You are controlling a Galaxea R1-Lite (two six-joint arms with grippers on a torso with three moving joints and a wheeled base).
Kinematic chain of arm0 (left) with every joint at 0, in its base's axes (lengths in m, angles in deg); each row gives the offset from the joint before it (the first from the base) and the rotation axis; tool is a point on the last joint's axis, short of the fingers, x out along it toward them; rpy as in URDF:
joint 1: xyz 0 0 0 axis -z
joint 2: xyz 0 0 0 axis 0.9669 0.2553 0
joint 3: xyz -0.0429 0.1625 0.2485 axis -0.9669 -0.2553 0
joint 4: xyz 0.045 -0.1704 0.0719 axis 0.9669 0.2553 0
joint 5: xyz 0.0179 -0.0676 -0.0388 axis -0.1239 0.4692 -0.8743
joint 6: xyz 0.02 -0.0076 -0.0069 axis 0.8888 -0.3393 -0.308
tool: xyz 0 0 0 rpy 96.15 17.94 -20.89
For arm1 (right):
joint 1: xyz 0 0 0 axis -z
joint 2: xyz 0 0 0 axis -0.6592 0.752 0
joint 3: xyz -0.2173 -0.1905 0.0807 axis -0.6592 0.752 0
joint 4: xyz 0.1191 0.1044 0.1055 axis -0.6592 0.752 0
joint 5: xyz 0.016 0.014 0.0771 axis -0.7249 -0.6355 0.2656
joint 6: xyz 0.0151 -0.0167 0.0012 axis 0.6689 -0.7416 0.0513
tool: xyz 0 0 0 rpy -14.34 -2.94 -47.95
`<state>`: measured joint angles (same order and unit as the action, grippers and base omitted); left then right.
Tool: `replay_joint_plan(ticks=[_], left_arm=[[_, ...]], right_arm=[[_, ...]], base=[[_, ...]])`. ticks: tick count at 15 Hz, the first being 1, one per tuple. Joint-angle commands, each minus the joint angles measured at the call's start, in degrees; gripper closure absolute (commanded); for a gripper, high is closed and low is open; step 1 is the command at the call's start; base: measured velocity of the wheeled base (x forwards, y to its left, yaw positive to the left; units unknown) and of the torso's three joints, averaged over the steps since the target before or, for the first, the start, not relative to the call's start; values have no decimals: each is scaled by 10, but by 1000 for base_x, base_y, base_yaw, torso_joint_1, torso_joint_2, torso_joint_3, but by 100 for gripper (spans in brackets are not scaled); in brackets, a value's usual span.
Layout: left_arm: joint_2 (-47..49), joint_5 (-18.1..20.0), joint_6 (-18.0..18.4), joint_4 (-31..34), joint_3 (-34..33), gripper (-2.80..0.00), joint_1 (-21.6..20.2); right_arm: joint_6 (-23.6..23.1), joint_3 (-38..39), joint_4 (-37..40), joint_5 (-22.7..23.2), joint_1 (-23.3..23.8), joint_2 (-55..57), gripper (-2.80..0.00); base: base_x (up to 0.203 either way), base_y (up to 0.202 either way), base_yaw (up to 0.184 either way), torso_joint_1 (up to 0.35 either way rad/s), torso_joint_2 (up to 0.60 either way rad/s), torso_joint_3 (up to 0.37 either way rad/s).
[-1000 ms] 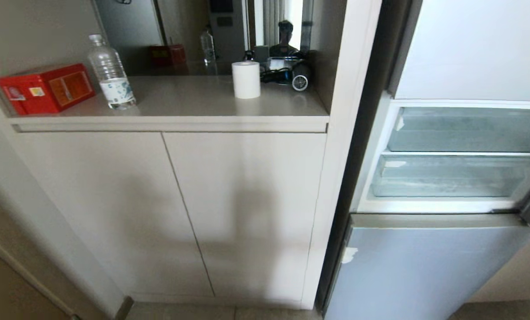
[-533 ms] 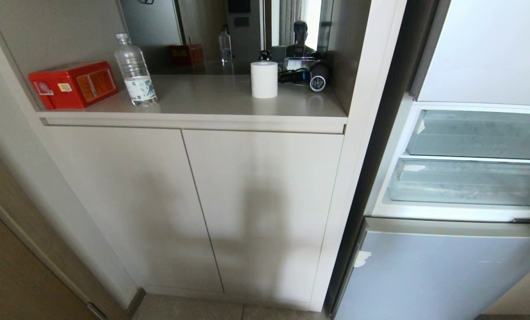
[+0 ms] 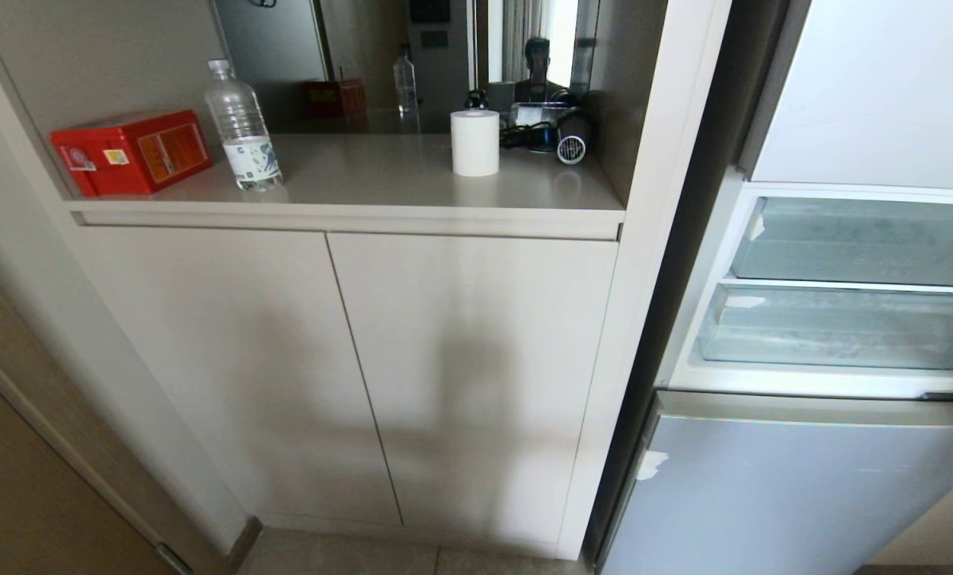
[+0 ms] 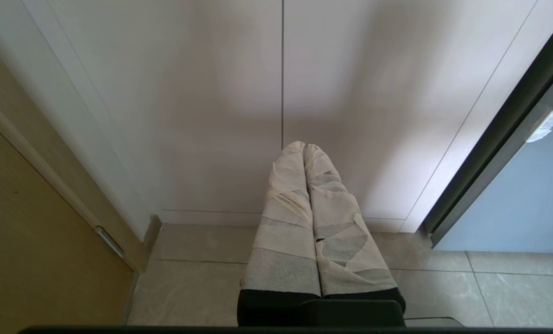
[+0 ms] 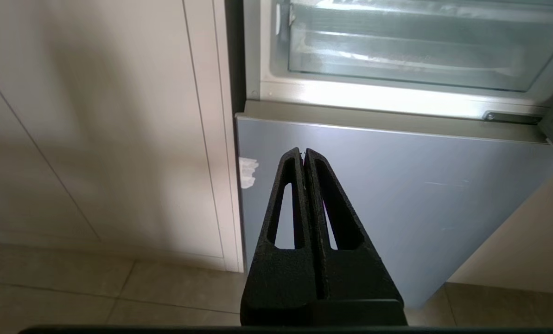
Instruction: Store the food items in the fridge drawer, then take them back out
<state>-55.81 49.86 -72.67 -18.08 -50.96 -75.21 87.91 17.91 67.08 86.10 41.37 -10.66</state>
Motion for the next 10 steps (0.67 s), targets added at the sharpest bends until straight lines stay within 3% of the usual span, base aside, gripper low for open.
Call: replay_joint_plan(ticks=[1, 5, 10], left_arm=[[0, 0, 0, 1, 0, 0, 0], [0, 0, 0, 1, 0, 0, 0], [0, 0, 0, 1, 0, 0, 0]], right_arm=[[6, -48, -1, 0, 0, 102, 0], [54, -163, -53, 13, -1, 375, 0], [80, -203, -247, 26, -3, 664, 0]], base=[[0, 0, 0, 0, 0, 0], [0, 0, 0, 0, 0, 0], [0, 0, 0, 0, 0, 0]])
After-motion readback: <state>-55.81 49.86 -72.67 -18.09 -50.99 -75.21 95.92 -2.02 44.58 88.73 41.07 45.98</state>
